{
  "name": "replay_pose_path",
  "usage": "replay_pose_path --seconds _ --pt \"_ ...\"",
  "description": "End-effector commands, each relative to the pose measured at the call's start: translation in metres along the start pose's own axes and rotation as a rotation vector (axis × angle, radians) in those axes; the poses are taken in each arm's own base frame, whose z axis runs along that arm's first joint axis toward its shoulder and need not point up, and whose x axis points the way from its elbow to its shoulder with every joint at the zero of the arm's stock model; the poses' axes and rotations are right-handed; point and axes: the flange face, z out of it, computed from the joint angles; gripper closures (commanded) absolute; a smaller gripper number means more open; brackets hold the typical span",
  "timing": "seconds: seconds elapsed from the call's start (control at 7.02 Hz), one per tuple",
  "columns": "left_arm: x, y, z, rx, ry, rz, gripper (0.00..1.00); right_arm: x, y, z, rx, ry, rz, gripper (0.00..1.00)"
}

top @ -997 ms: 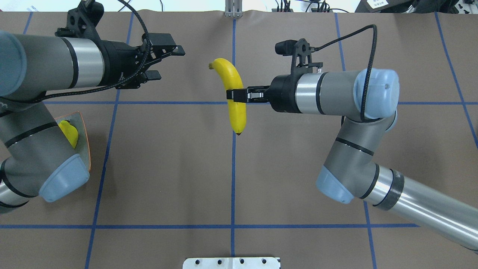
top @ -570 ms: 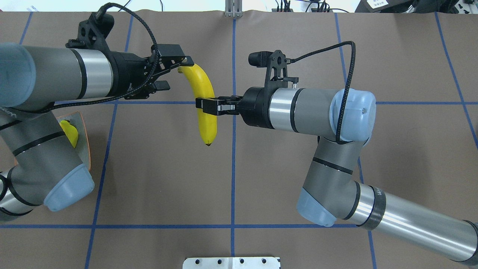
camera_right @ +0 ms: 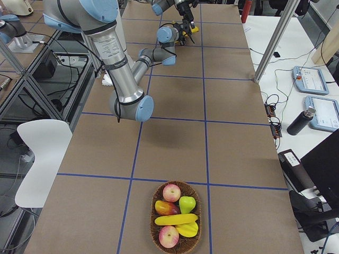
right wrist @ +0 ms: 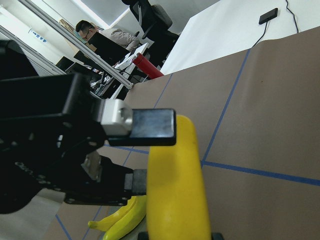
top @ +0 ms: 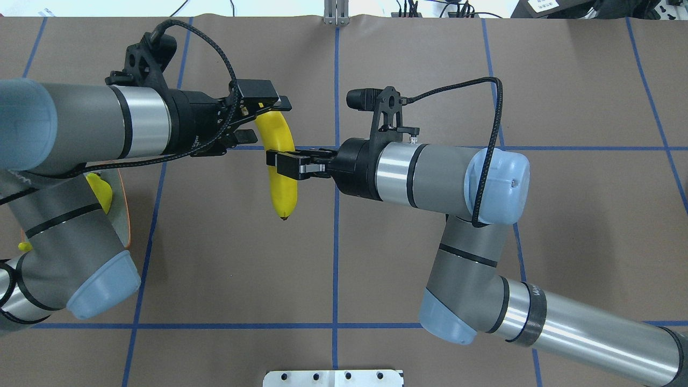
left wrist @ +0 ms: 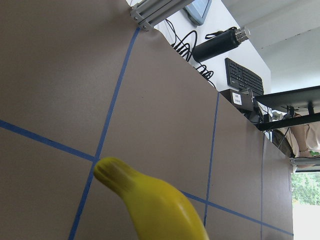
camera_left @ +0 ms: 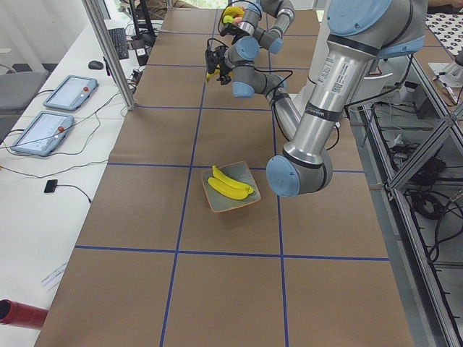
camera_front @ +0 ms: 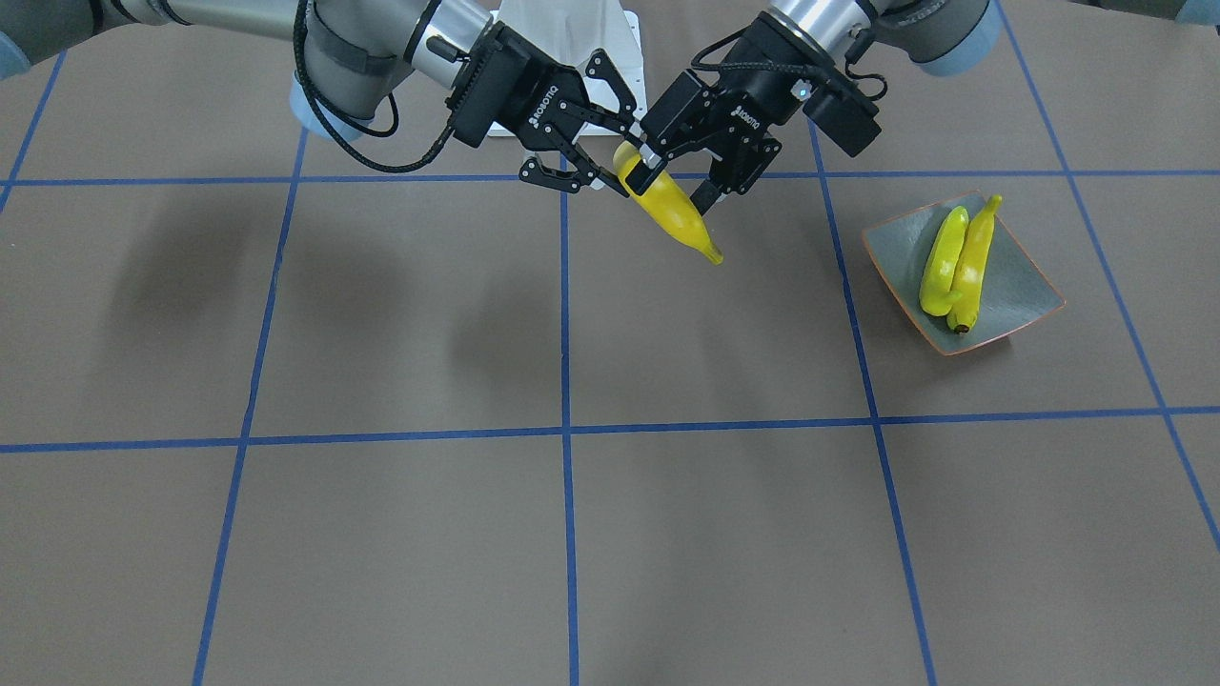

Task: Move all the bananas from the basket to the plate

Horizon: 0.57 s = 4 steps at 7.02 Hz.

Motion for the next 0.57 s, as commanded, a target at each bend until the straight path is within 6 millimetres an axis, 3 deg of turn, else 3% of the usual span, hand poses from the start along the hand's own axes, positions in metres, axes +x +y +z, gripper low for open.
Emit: replay_pose_path --seconds 0.0,0.14,0.28,0.43 --pt "-0.0005 0.0036 0.0018 -0.010 0.017 0.009 1.00 -0.0008 0.0002 0.0002 0.000 -0.002 0.002 1.00" --pt "0.0001 0.0047 0.0013 -0.013 0.024 0.010 1.00 -0.0006 0.0003 -0.0004 0.000 -0.002 0.029 0.74" --pt "-0.0001 0.0048 0.0006 -0.013 0.025 0.011 1.00 -0.0021 -0.0002 -0.0007 0.001 -0.004 0.049 0.16" --pt "0.0025 0.0050 -0.0028 -0.013 0.033 0.011 1.00 -0.0074 -0.0028 -0.0050 0.007 -0.015 0.053 0.00"
